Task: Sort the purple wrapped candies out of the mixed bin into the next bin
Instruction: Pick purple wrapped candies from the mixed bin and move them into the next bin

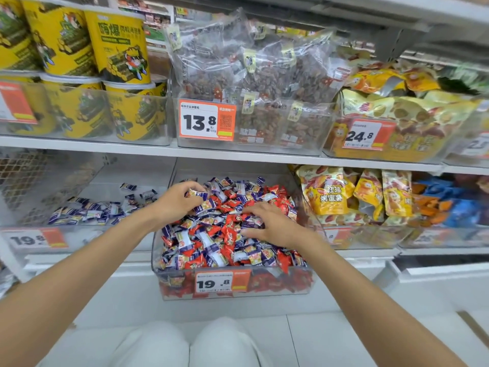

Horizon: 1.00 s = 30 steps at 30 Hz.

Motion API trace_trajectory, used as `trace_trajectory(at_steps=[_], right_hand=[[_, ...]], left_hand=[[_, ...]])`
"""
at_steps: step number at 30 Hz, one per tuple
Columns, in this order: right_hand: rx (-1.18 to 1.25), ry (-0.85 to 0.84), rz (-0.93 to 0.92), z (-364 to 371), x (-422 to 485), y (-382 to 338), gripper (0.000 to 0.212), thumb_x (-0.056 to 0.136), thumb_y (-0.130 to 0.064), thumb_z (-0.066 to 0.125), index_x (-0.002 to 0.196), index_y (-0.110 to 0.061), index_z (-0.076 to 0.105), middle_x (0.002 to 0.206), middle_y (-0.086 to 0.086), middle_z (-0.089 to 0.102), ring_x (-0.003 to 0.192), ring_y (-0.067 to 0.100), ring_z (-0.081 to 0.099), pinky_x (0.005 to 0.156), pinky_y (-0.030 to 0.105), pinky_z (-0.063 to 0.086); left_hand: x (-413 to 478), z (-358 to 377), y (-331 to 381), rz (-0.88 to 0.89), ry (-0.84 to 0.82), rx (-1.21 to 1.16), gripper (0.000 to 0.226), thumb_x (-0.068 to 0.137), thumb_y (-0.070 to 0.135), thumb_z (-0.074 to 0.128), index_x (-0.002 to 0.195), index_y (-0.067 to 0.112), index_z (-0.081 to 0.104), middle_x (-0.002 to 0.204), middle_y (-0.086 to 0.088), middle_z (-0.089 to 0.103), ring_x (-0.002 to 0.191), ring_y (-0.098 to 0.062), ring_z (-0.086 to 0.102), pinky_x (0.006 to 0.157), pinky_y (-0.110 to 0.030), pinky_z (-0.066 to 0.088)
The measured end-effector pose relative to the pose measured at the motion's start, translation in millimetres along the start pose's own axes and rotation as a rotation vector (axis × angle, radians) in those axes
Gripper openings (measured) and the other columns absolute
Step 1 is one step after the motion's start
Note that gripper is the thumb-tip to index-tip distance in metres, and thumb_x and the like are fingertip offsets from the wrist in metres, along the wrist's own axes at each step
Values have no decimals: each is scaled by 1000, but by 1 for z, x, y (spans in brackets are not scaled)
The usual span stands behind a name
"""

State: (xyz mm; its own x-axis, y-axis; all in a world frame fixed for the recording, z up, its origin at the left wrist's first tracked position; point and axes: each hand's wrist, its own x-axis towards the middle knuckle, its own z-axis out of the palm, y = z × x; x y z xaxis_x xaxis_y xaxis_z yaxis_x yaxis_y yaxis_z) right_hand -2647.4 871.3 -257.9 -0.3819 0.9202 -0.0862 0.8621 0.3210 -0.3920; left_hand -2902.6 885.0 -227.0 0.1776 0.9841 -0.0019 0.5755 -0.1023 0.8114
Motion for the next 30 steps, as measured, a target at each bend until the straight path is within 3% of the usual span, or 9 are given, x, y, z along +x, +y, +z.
trace_trajectory(at_steps=[2, 5, 6, 7, 8, 9, 15, 20, 30], right_hand=[[17, 21, -19, 3, 5, 1, 48, 88, -46, 65, 129, -25, 51, 137, 4, 48, 127, 24, 43, 106, 41, 38], [245, 101, -11, -5, 9, 8, 30, 92, -32, 66, 119, -21, 60, 136, 2, 55, 126, 21, 50, 103, 37, 41], [297, 108, 0, -10, 9, 10, 33, 93, -29, 64, 125, -22, 59, 141, 1, 52, 131, 19, 47, 105, 33, 39], [325, 111, -4, -15, 7, 12, 38, 95, -29, 62, 132, -24, 56, 147, -1, 48, 135, 17, 42, 109, 33, 36], [331, 114, -6, -19, 5, 13, 42, 97, -29, 59, 138, -26, 52, 150, -3, 44, 139, 15, 37, 112, 34, 33], [338, 121, -10, -22, 3, 15, 43, 98, -28, 57, 140, -27, 50, 151, -4, 42, 141, 14, 35, 114, 34, 32], [394, 206, -8, -36, -8, 23, 22, 100, -23, 53, 119, -30, 61, 143, -7, 50, 135, 13, 42, 107, 31, 36], [407, 233, 7, -40, -16, 22, 17, 99, -23, 54, 110, -32, 64, 139, -8, 52, 114, 39, 57, 97, 53, 48], [263, -6, -5, -16, -13, 15, 41, 89, -32, 70, 124, -19, 54, 136, -2, 50, 126, 19, 48, 100, 31, 39]], left_hand=[[-1, 1, -3, -3, -12, 15, 10, 99, 23, 50, 105, 23, 59, 72, 0, 42, 56, -18, 36, 54, -30, 26], [-3, -1, -2, -2, -23, -3, 16, 93, 31, 62, 101, 18, 58, 76, 6, 26, 61, -11, 22, 57, -30, 26], [-4, -1, -2, 8, -28, -17, 24, 88, 33, 68, 99, 15, 58, 84, 6, 21, 61, -15, 46, 61, -31, 32], [-4, -2, -3, 14, -35, -24, 31, 82, 37, 73, 96, 14, 58, 104, 5, 18, 111, -19, 35, 69, -33, 36], [-3, -2, -5, 23, -41, -28, 34, 78, 38, 75, 92, 13, 57, 82, 6, 33, 75, -9, 32, 76, -35, 37], [-1, -1, -7, 37, -41, -30, 33, 79, 37, 75, 89, 12, 56, 101, -6, 62, 97, -21, 57, 84, -36, 38], [1, 1, -5, 109, -36, 28, 21, 88, 26, 68, 86, 9, 56, 97, 8, 57, 76, -5, 53, 69, -25, 39], [2, 2, -3, 113, -35, 30, 14, 91, 27, 64, 101, 30, 74, 120, 17, 54, 106, -8, 54, 88, -30, 39], [-2, 6, -13, 231, -203, 445, 30, 76, 45, 74, 102, 29, 71, 109, 5, 44, 102, -14, 48, 93, -31, 40]])
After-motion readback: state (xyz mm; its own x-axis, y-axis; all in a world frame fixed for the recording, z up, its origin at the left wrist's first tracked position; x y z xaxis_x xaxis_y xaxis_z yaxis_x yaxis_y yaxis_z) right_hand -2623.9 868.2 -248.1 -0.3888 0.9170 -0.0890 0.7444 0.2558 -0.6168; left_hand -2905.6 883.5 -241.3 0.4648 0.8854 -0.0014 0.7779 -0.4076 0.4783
